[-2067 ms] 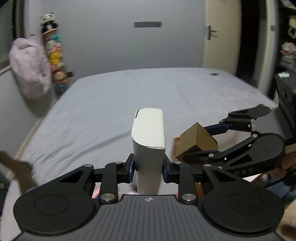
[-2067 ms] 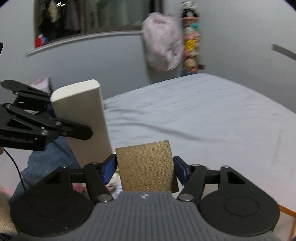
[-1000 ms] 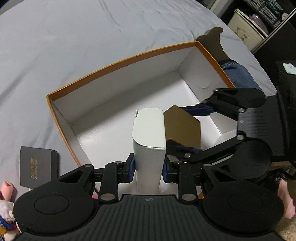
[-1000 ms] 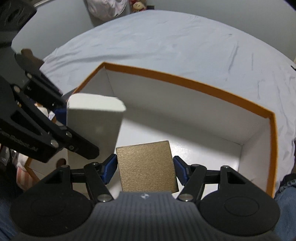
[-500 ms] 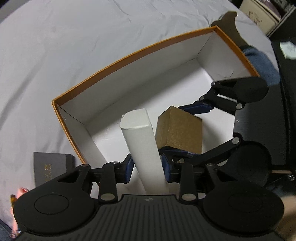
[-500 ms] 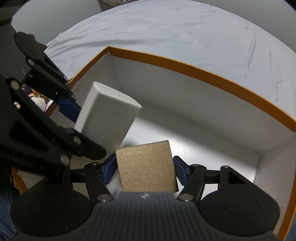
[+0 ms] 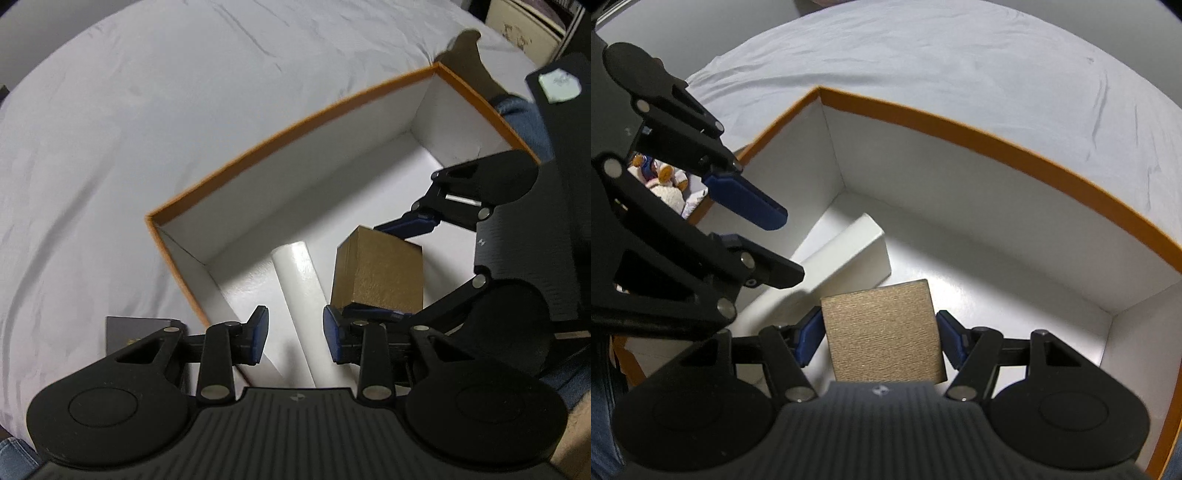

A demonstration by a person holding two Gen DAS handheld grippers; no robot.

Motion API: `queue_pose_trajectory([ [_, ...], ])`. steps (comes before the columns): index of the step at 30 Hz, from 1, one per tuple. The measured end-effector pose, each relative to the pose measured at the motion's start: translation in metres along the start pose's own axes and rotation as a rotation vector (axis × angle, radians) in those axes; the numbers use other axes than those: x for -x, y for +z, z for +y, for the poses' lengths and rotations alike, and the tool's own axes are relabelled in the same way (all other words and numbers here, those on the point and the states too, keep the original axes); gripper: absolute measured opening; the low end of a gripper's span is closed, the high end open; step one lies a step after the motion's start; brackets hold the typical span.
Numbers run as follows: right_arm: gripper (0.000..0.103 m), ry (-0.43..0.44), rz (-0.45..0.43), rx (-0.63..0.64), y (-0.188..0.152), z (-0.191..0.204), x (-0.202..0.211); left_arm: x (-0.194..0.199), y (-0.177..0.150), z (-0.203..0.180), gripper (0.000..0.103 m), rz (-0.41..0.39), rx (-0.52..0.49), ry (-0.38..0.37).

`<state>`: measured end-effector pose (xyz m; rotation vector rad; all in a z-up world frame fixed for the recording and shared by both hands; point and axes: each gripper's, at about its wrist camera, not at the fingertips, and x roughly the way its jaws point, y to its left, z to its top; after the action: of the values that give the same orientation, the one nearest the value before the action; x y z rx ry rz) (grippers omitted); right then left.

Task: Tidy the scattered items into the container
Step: 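Carry the white box and brown cube into the shoebox with both tools, then open the left tool to drop the white box while the right tool lowers the brown cube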

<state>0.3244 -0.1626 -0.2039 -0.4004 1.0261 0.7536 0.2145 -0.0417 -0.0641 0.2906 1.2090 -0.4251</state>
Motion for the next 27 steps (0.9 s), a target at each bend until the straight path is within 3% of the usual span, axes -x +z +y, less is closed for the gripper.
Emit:
queue_pose_trajectory([
  [13,0.067,0.040,-0.044,0.064,0.021,0.022,-0.004,0.066,-0.039,0.031,0.038,-0.184,0.166,-0.003],
  [17,0.067,0.005,-0.028,0.080,0.022,0.026,-0.012,0.070,-0.053,0.038,0.039,-0.197,0.233,-0.007],
  [22,0.066,0.020,0.018,0.031,0.021,0.022,-0.027,0.063,-0.062,0.052,0.039,-0.178,0.298,-0.033],
  [27,0.065,0.010,0.047,0.144,0.015,0.035,-0.028,0.059,-0.071,0.054,0.039,-0.165,0.338,-0.051],
])
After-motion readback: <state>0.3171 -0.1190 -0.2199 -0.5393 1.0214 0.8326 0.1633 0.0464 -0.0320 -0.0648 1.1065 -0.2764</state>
